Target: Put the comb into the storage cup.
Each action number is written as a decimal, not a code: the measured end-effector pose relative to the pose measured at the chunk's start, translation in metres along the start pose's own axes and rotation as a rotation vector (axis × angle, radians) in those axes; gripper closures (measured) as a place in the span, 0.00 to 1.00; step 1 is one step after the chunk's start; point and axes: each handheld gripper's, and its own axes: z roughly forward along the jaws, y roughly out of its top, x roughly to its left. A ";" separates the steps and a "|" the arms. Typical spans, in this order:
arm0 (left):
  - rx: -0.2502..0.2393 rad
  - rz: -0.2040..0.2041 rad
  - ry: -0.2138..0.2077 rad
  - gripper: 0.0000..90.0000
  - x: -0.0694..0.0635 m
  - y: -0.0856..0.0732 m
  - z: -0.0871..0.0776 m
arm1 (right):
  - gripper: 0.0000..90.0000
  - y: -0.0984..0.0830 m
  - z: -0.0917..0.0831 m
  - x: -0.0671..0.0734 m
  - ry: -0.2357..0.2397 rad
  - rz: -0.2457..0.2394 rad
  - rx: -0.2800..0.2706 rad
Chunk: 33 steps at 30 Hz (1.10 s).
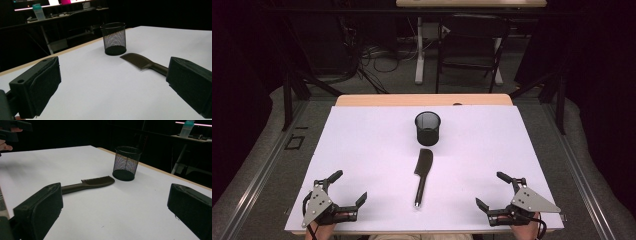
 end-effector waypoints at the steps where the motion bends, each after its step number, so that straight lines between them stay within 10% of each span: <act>1: 0.002 -0.002 -0.002 0.00 0.000 0.000 0.001 | 0.00 0.000 0.000 0.000 0.000 0.000 0.000; 33: 0.084 -0.017 -0.072 0.00 -0.014 0.009 0.032 | 0.00 -0.002 0.008 -0.002 -0.002 0.006 0.044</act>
